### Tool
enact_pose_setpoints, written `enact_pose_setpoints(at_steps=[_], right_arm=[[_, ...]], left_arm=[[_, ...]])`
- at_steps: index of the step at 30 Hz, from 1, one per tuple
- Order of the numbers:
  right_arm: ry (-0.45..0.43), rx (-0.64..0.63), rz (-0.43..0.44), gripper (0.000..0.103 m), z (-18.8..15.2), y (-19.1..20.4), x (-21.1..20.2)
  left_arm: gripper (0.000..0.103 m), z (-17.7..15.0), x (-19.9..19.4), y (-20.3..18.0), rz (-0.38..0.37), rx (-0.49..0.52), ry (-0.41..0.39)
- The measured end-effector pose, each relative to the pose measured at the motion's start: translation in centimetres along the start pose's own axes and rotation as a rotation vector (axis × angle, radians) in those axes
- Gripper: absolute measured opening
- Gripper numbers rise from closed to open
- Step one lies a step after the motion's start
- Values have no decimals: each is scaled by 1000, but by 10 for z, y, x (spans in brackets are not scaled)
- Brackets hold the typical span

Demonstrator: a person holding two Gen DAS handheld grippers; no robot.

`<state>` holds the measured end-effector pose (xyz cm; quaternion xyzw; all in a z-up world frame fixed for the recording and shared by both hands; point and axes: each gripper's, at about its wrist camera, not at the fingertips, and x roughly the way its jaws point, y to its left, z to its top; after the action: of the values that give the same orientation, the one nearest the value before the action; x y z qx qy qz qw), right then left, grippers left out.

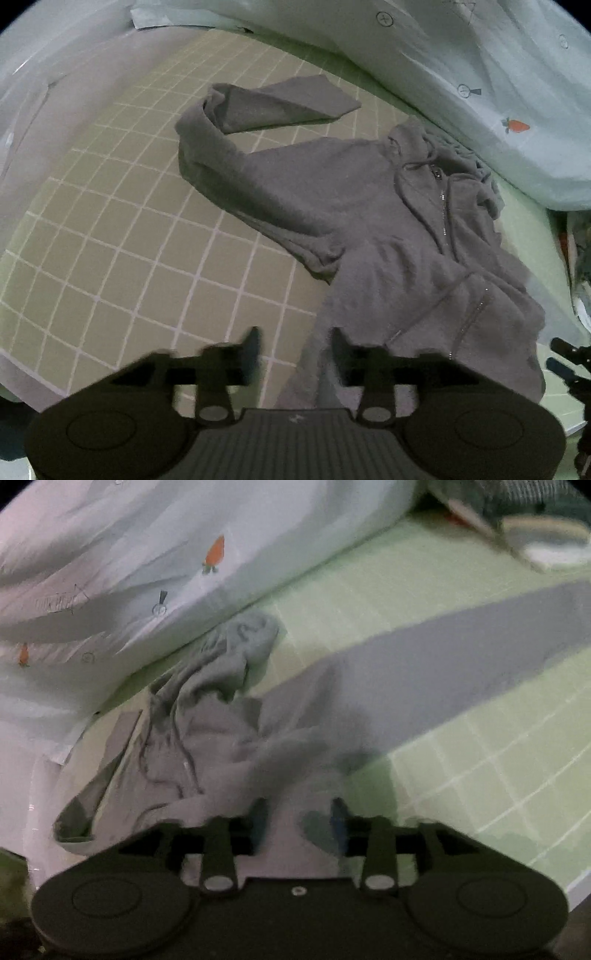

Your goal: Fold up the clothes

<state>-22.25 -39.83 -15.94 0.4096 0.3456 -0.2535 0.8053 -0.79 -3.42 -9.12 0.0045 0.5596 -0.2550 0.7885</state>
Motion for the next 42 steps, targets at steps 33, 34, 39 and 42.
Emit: enact_pose_setpoints(at_steps=[33, 34, 39, 42], right_arm=[[-26, -74, 33, 51, 54, -11, 16], [-32, -64, 54, 52, 64, -7, 25], [-43, -225, -2, 57, 97, 23, 84], [-17, -339, -121, 56, 106, 32, 119]], left_arm=[[52, 15, 38, -34, 74, -27, 11], [53, 22, 42, -35, 71, -41, 2], [54, 48, 63, -46, 97, -64, -27], [60, 58, 73, -48, 119, -80, -25]])
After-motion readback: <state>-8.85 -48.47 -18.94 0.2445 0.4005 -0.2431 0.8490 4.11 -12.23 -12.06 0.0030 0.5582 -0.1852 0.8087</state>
